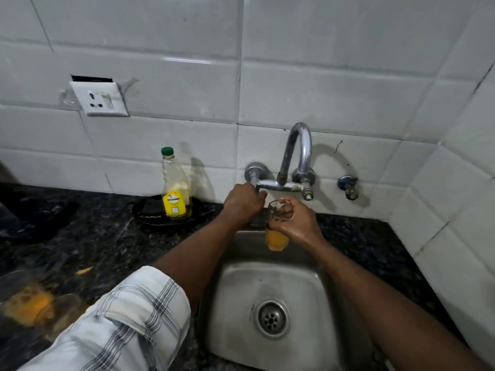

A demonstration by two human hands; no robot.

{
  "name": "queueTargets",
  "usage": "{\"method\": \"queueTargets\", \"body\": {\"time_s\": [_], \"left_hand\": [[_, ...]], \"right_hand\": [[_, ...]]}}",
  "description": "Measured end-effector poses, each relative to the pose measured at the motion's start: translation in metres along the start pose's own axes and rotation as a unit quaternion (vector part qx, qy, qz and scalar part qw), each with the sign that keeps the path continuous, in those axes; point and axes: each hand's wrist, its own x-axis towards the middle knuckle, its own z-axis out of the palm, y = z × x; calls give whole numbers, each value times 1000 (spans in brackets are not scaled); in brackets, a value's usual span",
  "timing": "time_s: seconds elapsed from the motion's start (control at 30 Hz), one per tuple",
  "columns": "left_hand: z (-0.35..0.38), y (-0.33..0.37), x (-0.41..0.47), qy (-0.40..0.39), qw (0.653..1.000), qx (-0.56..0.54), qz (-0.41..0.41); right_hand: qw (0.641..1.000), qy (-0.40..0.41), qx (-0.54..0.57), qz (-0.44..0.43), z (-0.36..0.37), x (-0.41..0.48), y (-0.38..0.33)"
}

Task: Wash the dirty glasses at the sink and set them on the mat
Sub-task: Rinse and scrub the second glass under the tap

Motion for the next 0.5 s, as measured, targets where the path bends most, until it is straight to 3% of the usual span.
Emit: {"method": "queueTargets", "body": {"time_s": [0.3, 0.5], "left_hand": [[6, -7, 20, 46, 998, 29, 10], [5, -8, 18, 35, 999, -22, 16]], "right_hand": [[999, 28, -15, 18, 6, 9, -2], [999, 41, -17, 18, 16, 9, -7]]}}
